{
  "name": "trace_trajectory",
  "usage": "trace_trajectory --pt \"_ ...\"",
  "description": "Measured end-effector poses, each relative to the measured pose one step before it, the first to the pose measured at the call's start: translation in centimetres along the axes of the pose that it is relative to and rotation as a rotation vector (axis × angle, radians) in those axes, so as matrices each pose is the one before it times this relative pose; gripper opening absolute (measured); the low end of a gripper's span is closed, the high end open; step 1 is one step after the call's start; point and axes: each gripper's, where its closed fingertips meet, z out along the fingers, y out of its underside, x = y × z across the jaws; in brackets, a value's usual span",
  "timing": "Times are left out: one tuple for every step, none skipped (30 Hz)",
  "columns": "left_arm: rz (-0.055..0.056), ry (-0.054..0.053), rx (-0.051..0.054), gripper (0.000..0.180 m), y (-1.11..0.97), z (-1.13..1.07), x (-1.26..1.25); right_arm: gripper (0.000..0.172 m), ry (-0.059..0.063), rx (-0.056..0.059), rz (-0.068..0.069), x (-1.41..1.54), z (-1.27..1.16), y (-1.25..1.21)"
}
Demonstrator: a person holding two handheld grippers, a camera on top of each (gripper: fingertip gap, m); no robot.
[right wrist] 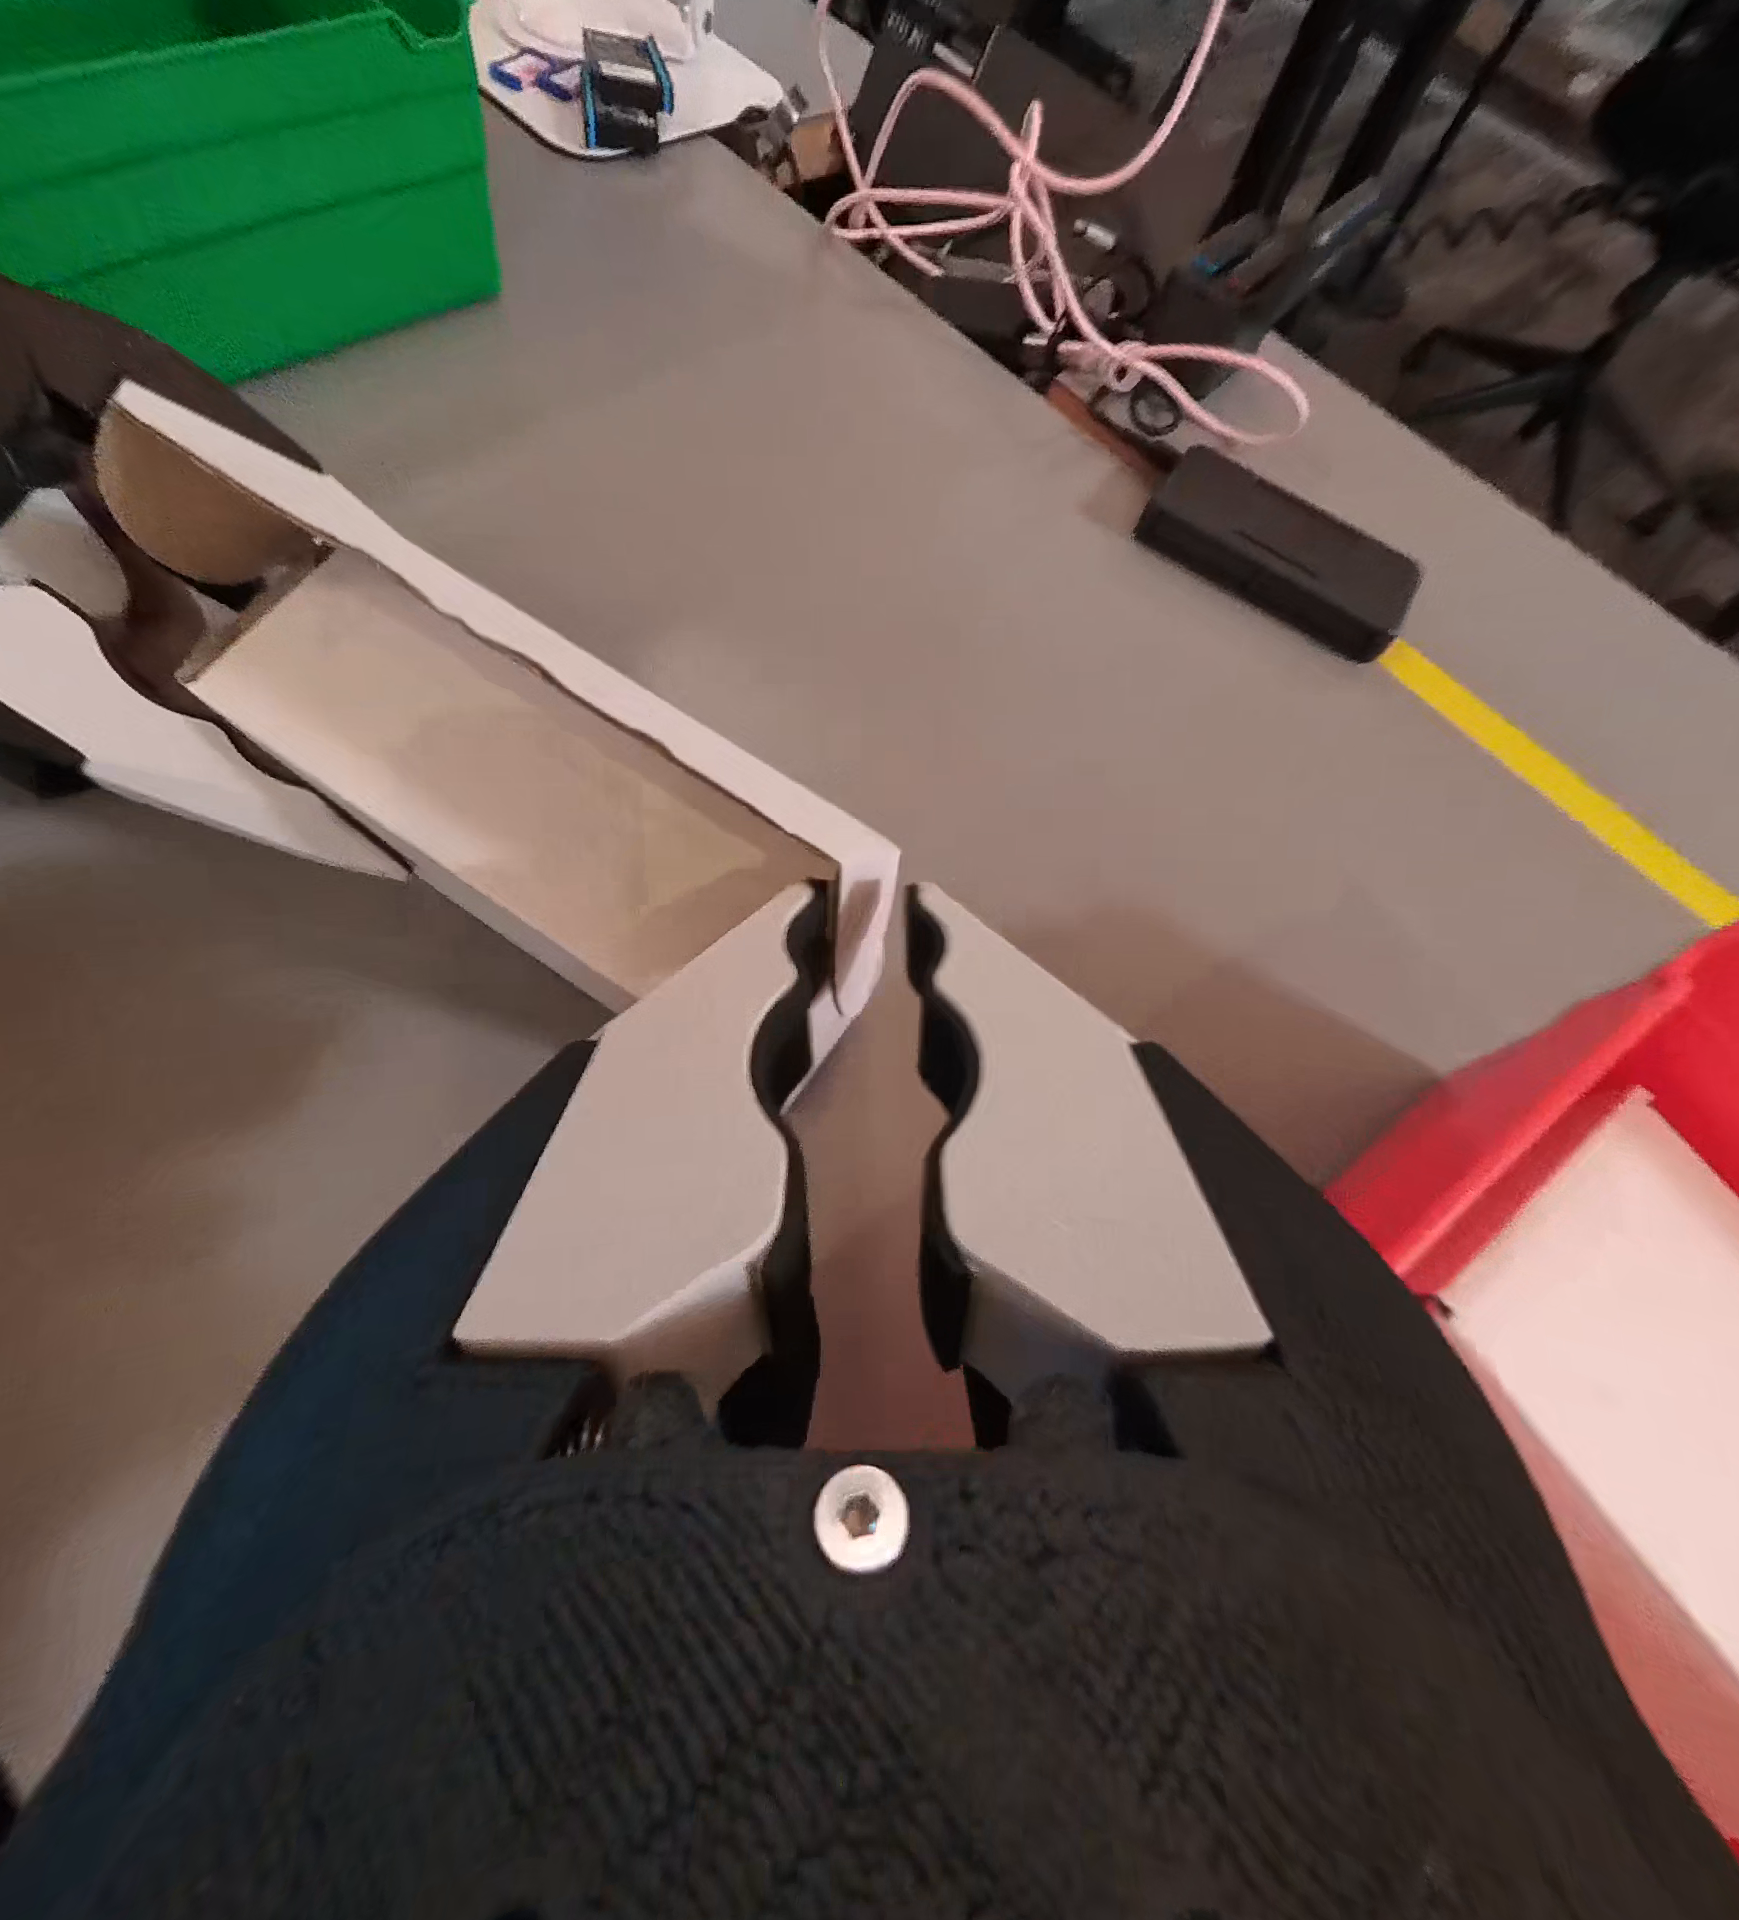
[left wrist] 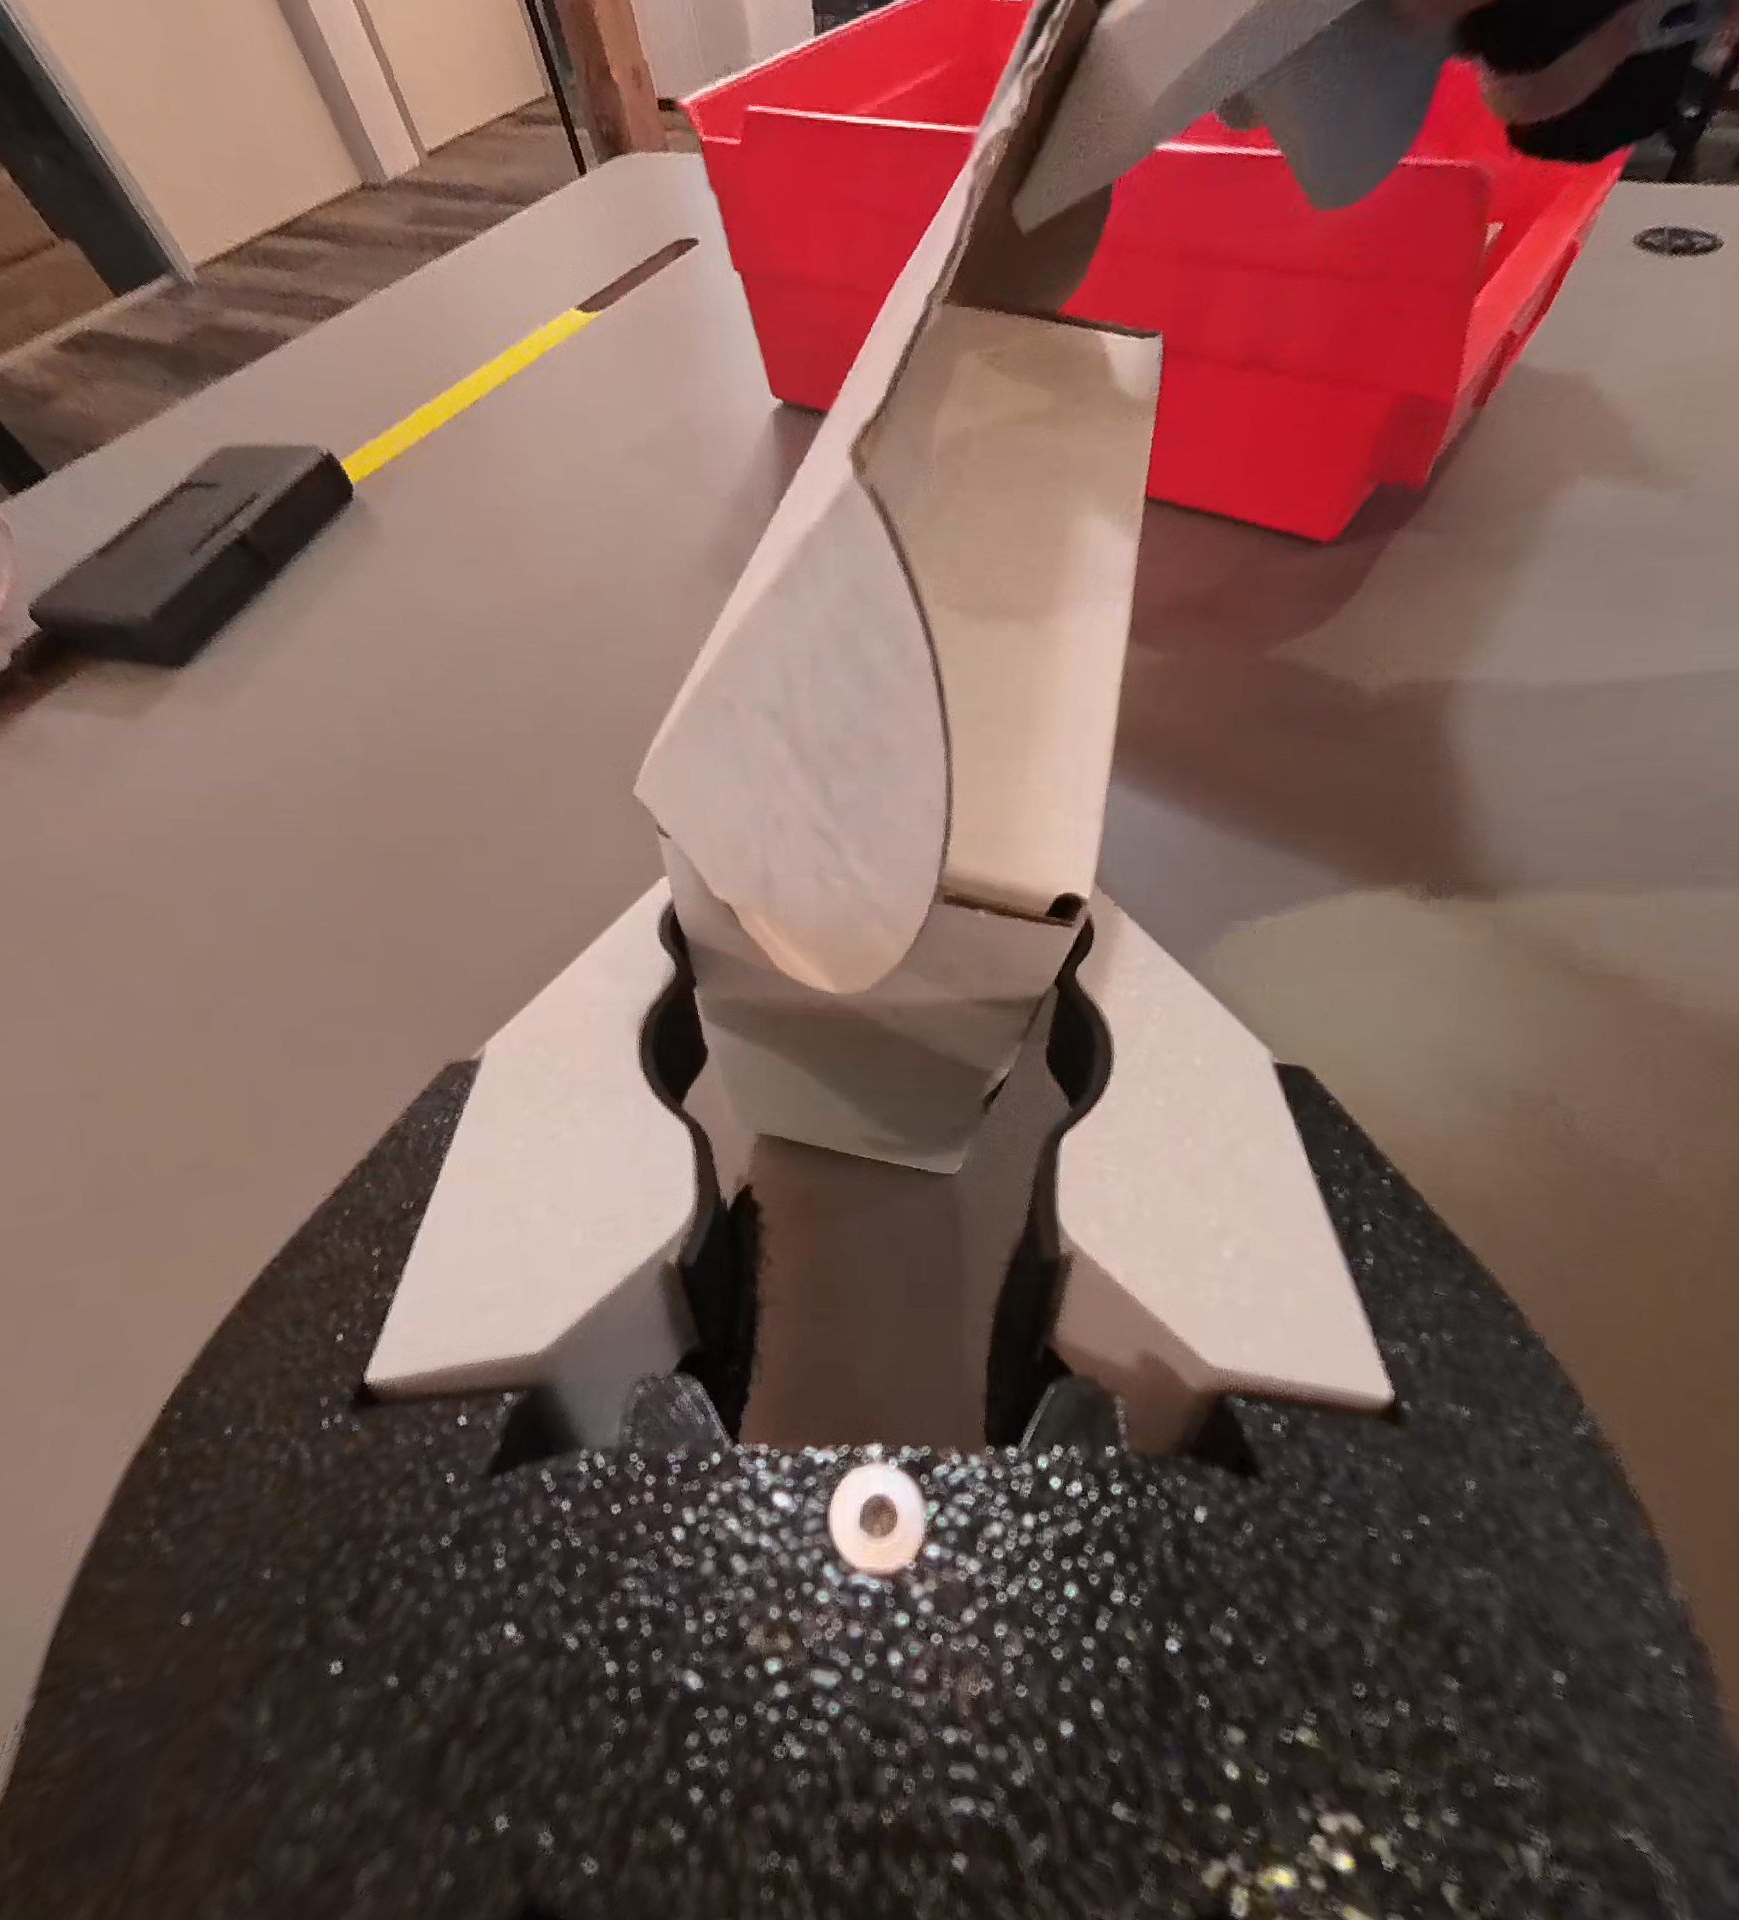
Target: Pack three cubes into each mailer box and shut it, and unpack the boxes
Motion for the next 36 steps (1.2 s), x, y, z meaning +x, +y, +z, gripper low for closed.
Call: trace_trajectory --pt "-0.0218 -0.0017 -0.0062 0.066 0.06 0.017 -0.113 0.013 -0.0121 -0.0103 0.0222 0.005 0.197 -0.305" --pt "-0.015 -0.0005 -0.0074 0.066 0.049 -0.001 -0.074 0.009 0.001 -0.0165 0.0313 0.226 0.187 -0.252" --pt "-0.0064 -0.0046 -0.0105 0.066 0.044 0.01 -0.072 0.006 -0.0054 -0.0265 0.0376 0.154 0.192 -0.149" --pt "-0.0046 -0.0085 -0.0131 0.066 0.044 0.005 -0.04 0.002 -0.0066 -0.0238 0.0345 0.12 0.187 -0.223" --pt "-0.0039 -0.0107 -0.0117 0.066 0.013 0.007 -0.048 0.002 -0.0054 -0.017 0.0265 0.139 0.158 -0.304" --pt "-0.0062 -0.0131 -0.0086 0.066 0.001 0.035 -0.097 0.002 -0.0091 -0.0113 0.0302 0.08 0.16 -0.353" --pt "-0.0081 -0.0123 -0.0067 0.066 -0.01 0.04 -0.084 0.003 -0.013 -0.0103 0.0365 0.045 0.137 -0.334" --pt "-0.0063 -0.0111 -0.0061 0.065 -0.007 0.041 -0.071 0.003 -0.0135 -0.0096 0.0339 0.026 0.121 -0.301" --pt "-0.0039 -0.0105 -0.0057 0.065 -0.01 0.035 -0.058 0.004 -0.0122 -0.0104 0.0295 0.016 0.105 -0.233" --pt "-0.0022 -0.0106 -0.006 0.065 -0.006 0.032 -0.069 0.004 -0.0124 -0.0083 0.0261 0.015 0.099 -0.195" --pt "-0.0041 -0.0092 -0.0065 0.065 0.014 0.028 -0.058 0.005 -0.0141 -0.0064 0.0268 0.009 0.1 -0.167" --pt "-0.0055 -0.0067 -0.0059 0.065 0.008 0.03 -0.048 0.005 -0.0143 -0.0064 0.0278 0.043 0.135 -0.092" --pt "-0.0074 -0.0046 -0.0049 0.065 0.006 0.041 -0.052 0.005 -0.013 -0.0054 0.0239 0.087 0.154 -0.025" --pt "-0.008 -0.0026 -0.0039 0.065 0.012 0.056 -0.055 0.006 -0.0084 -0.0013 0.018 0.164 0.186 -0.02" --pt "-0.0058 -0.0016 -0.0017 0.065 -0.021 0.094 -0.045 0.006 0.0002 -0.0008 0.0135 0.235 0.188 0.052" --pt "-0.0049 0.0 -0.0006 0.065 -0.022 0.097 -0.045 0.005 0.0058 0.0011 0.0087 0.244 0.161 0.07" --pt "-0.0054 0.0023 -0.0015 0.065 0.008 0.039 -0.03 0.005 0.0005 0.007 0.003 0.106 0.114 0.009" --pt "-0.0088 0.0033 0.0001 0.065 0.01 0.011 -0.034 0.005 -0.0024 0.0076 0.0062 0.019 0.055 0.024" --pt "-0.0071 0.0014 0.0009 0.065 0.007 0.018 -0.044 0.006 -0.0023 0.0093 0.0085 0.009 0.072 0.007" --pt "-0.0067 -0.0007 -0.0014 0.065 0.028 -0.002 -0.04 0.006 -0.0023 0.011 0.0077 -0.011 0.086 0.002" --pt "-0.0071 -0.0014 -0.0024 0.065 0.019 0.011 -0.044 0.006 -0.0011 0.011 0.0061 -0.001 0.115 0.01" --pt "-0.008 -0.0001 -0.0015 0.065 0.015 0.002 -0.043 0.006 0.0003 0.0087 0.0037 0.016 0.099 0.051" --pt "-0.0047 0.0014 0.0 0.065 0.011 0.001 -0.02 0.007 -0.0001 0.0061 0.0005 0.003 0.042 0.063" --pt "-0.0022 -0.0003 -0.0003 0.065 0.003 0.001 -0.016 0.008 -0.0001 0.0002 0.0036 -0.016 0.001 0.116" --pt "-0.0045 -0.0019 -0.0012 0.065 0.01 0.004 -0.043 0.023 0.0128 0.0046 0.0031 0.043 -0.069 0.094" --pt "-0.0028 -0.0004 0.0 0.065 0.005 0.011 -0.028 0.037 0.0442 0.0245 -0.0118 0.276 -0.325 -0.189" --pt "-0.0038 0.0004 0.0007 0.065 0.005 -0.002 -0.02 0.045 0.063 0.0501 -0.0296 0.267 -0.667 -0.501" --pt "-0.0026 -0.0006 0.0008 0.065 -0.001 0.007 -0.013 0.046 0.0448 0.0728 -0.0374 -0.277 -0.895 -0.767" --pt "0.0001 -0.0005 0.0002 0.065 0.001 -0.006 -0.002 0.044 0.0009 0.0849 -0.0276 -1.16 -0.923 -0.864" --pt "0.0015 -0.0007 0.0 0.065 0.002 -0.003 0.007 0.036 -0.0483 0.0785 -0.0173 -2.136 -0.653 -0.681" --pt "0.0019 -0.0012 0.0006 0.065 -0.011 -0.011 0.004 0.028 -0.0786 0.0486 -0.0211 -2.836 -0.09 -0.138" --pt "0.0013 -0.0015 0.0004 0.065 -0.003 -0.002 0.012 0.028 -0.0739 0.0054 -0.0271 -2.886 0.619 0.618" --pt "0.0022 -0.0023 -0.0006 0.065 -0.002 -0.005 0.011 0.032 -0.0483 -0.0235 -0.0302 -2.362 1.178 1.059" --pt "0.0037 -0.002 -0.0008 0.065 0.005 -0.015 0.023 0.04 -0.0235 -0.028 -0.0246 -1.673 1.369 1.022" --pt "0.0031 -0.0018 -0.0009 0.065 -0.01 -0.007 0.019 0.042 -0.0242 -0.0072 -0.0088 -1.264 1.273 0.557" --pt "0.0024 -0.0016 0.0003 0.065 0.003 -0.011 0.009 0.042 -0.0192 0.0077 0.0081 -0.754 1.042 0.182"
